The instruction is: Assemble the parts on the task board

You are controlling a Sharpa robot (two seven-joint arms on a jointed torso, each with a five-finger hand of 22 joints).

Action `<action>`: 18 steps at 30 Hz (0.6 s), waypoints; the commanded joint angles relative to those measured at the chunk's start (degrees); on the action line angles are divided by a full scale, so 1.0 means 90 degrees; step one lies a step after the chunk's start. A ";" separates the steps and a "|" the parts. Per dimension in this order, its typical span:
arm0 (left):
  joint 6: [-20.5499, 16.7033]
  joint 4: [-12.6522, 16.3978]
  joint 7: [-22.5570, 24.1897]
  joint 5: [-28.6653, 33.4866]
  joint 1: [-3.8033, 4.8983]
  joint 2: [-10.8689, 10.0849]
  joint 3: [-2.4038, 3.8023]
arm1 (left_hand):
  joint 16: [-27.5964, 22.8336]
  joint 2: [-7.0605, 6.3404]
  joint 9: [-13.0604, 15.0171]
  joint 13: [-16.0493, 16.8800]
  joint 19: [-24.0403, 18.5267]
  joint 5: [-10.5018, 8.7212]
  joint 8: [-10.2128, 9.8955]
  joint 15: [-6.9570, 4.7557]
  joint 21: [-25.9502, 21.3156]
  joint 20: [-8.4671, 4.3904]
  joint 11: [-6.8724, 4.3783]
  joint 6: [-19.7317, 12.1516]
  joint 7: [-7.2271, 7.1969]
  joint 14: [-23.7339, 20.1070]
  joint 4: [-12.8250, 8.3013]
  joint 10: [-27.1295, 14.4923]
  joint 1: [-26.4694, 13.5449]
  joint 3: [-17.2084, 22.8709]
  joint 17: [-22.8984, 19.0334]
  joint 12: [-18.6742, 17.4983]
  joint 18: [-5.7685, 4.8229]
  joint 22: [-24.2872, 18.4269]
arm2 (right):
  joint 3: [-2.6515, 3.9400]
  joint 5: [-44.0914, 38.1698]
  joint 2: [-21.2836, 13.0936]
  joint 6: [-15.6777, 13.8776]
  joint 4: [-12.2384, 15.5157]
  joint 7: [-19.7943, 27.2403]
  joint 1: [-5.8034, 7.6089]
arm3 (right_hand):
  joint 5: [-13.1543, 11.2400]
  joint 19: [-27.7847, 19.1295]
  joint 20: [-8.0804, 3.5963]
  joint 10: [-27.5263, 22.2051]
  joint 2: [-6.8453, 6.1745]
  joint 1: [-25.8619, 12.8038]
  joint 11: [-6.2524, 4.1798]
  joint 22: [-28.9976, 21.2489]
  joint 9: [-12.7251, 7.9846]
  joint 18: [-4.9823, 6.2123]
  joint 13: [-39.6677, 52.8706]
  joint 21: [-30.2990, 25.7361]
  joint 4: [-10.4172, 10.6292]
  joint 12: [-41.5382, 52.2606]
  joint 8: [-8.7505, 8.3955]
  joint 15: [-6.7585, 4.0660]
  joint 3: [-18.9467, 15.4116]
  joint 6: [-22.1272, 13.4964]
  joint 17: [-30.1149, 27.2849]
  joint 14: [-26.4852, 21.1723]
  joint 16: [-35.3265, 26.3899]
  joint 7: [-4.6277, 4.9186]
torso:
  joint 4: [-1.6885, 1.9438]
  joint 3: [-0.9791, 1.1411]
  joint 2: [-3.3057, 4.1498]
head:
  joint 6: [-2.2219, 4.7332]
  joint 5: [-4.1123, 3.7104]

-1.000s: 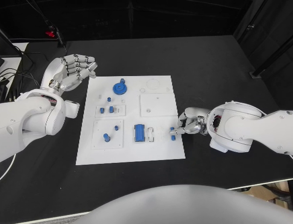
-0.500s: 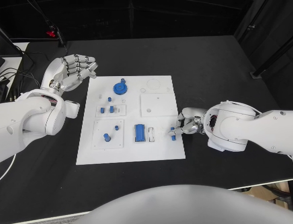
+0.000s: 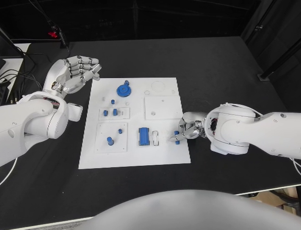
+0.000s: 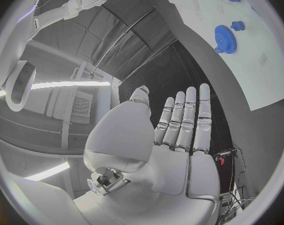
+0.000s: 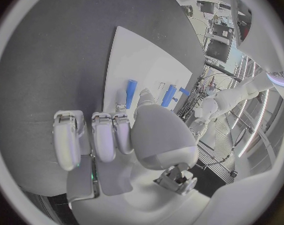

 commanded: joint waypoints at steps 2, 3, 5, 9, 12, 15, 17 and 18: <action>0.0022 0.0033 0.0037 0.0017 0.0009 -0.0011 0.0006 | 0.0044 0.0078 -0.0005 -0.0008 0.0030 0.0047 0.0029 -0.0003 0.0021 0.0001 -0.0005 -0.0036 0.0371 -0.0046 -0.0005 -0.0047 -0.0006 -0.0054 -0.0014 0.0037 0.0055 -0.0009 | -0.0027 -0.0107 0.0059 0.0327 -0.0058 -0.0366 -0.0029 | 0.0132 0.0651 0.0043 0.0674 0.0053 0.0092 0.0043 0.1677 -0.0113 -0.0047 0.1664 0.0021 -0.0011 0.0015 -0.0102 0.0048 0.0046 -0.0021 0.1677 0.0662 0.0016 -0.0001 | 0.0000 -0.0001 0.0002 | 0.0000 0.0004; 0.0022 0.0037 0.0038 0.0017 0.0009 -0.0013 0.0006 | 0.0044 0.0078 -0.0005 -0.0008 0.0030 0.0047 0.0029 -0.0003 0.0021 0.0001 -0.0005 -0.0036 0.0371 -0.0046 -0.0005 -0.0047 -0.0006 -0.0054 -0.0014 0.0037 0.0055 -0.0009 | -0.0027 -0.0112 0.0068 0.0322 -0.0063 -0.0362 -0.0032 | 0.0177 0.0651 0.0044 0.0674 0.0049 0.0135 0.0049 0.1677 -0.0137 -0.0047 0.1664 0.0021 -0.0018 0.0015 -0.0144 0.0048 0.0052 -0.0063 0.1677 0.0662 0.0016 0.0004 | 0.0001 -0.0005 -0.0001 | 0.0000 0.0005; 0.0021 0.0044 0.0040 0.0017 0.0009 -0.0015 0.0006 | 0.0044 0.0078 -0.0005 -0.0008 0.0030 0.0047 0.0029 -0.0003 0.0021 0.0001 -0.0005 -0.0036 0.0371 -0.0046 -0.0005 -0.0047 -0.0006 -0.0054 -0.0014 0.0037 0.0055 -0.0009 | -0.0027 -0.0120 0.0077 0.0266 -0.0065 -0.0335 -0.0040 | 0.0264 0.0651 0.0048 0.0674 0.0041 0.0236 0.0055 0.1677 -0.0191 -0.0047 0.1664 0.0021 -0.0033 0.0015 -0.0227 0.0052 0.0070 -0.0151 0.1677 0.0662 0.0016 0.0011 | 0.0005 -0.0007 -0.0002 | 0.0000 0.0004; 0.0019 0.0046 0.0040 0.0017 0.0009 -0.0020 0.0006 | 0.0045 0.0079 -0.0005 -0.0008 0.0030 0.0047 0.0030 -0.0003 0.0021 0.0001 -0.0005 -0.0038 0.0372 -0.0046 -0.0005 -0.0048 -0.0005 -0.0055 -0.0015 0.0039 0.0055 -0.0009 | -0.0027 -0.0128 0.0086 0.0058 -0.0061 -0.0190 -0.0050 | 0.0502 0.0651 0.0049 0.0674 0.0027 0.0891 0.0038 0.1677 -0.0280 -0.0047 0.1664 0.0021 -0.0363 0.0015 -0.0311 0.0047 0.0314 -0.0183 0.1677 0.0662 0.0016 -0.0008 | -0.0012 -0.0004 -0.0010 | 0.0000 0.0022; 0.0019 0.0046 0.0041 0.0017 0.0009 -0.0021 0.0006 | 0.0046 0.0079 -0.0005 -0.0008 0.0030 0.0047 0.0030 -0.0003 0.0021 0.0001 -0.0005 -0.0038 0.0372 -0.0046 -0.0005 -0.0048 -0.0005 -0.0056 -0.0015 0.0039 0.0055 -0.0009 | -0.0027 -0.0130 0.0086 -0.0121 -0.0056 -0.0062 -0.0053 | 0.0400 0.0651 0.0042 0.0674 0.0048 0.1270 0.0051 0.1677 -0.0406 -0.0047 0.1664 0.0021 -0.0562 0.0015 -0.0463 0.0045 0.0516 -0.0232 0.1677 0.0662 0.0016 0.0007 | -0.0008 -0.0005 -0.0010 | 0.0000 0.0005; 0.0021 0.0044 0.0041 0.0017 0.0009 -0.0021 0.0006 | 0.0046 0.0079 -0.0005 -0.0008 0.0030 0.0048 0.0030 -0.0003 0.0021 0.0001 -0.0005 -0.0038 0.0372 -0.0047 -0.0005 -0.0048 -0.0005 -0.0056 -0.0015 0.0039 0.0055 -0.0009 | -0.0027 -0.0100 0.0081 -0.0309 -0.0052 0.0073 -0.0056 | 0.0091 0.0651 0.0051 0.0674 0.0104 0.1582 0.0078 0.1677 -0.0620 -0.0047 0.1664 0.0021 -0.0716 0.0015 -0.0736 0.0066 0.0791 -0.0248 0.1677 0.0662 0.0016 0.0039 | -0.0002 -0.0004 -0.0009 | 0.0000 0.0003; 0.0023 0.0041 0.0039 0.0017 0.0009 -0.0022 0.0006 | 0.0046 0.0079 -0.0005 -0.0008 0.0030 0.0048 0.0030 -0.0003 0.0021 0.0001 -0.0005 -0.0038 0.0372 -0.0047 -0.0005 -0.0048 -0.0005 -0.0056 -0.0015 0.0039 0.0055 -0.0009 | -0.0027 -0.0011 0.0073 -0.0473 -0.0044 0.0197 -0.0058 | -0.0056 0.0651 0.0077 0.0674 0.0095 0.1667 0.0098 0.1677 -0.0803 -0.0047 0.1664 0.0021 -0.0747 0.0015 -0.0946 0.0087 0.1013 -0.0145 0.1677 0.0662 0.0016 0.0061 | 0.0001 -0.0002 -0.0008 | 0.0000 0.0005; 0.0023 0.0041 0.0038 0.0017 0.0009 -0.0023 0.0006 | 0.0046 0.0079 -0.0005 -0.0008 0.0030 0.0048 0.0030 -0.0003 0.0021 0.0001 -0.0005 -0.0038 0.0372 -0.0047 -0.0005 -0.0048 -0.0005 -0.0056 -0.0015 0.0039 0.0055 -0.0009 | -0.0027 0.0044 0.0068 -0.0545 -0.0040 0.0251 -0.0059 | -0.0107 0.0651 0.0092 0.0674 0.0073 0.1682 0.0110 0.1677 -0.0900 -0.0047 0.1664 0.0021 -0.0749 0.0015 -0.1051 0.0089 0.1141 -0.0062 0.1677 0.0662 0.0016 0.0066 | 0.0001 -0.0001 -0.0007 | 0.0000 0.0006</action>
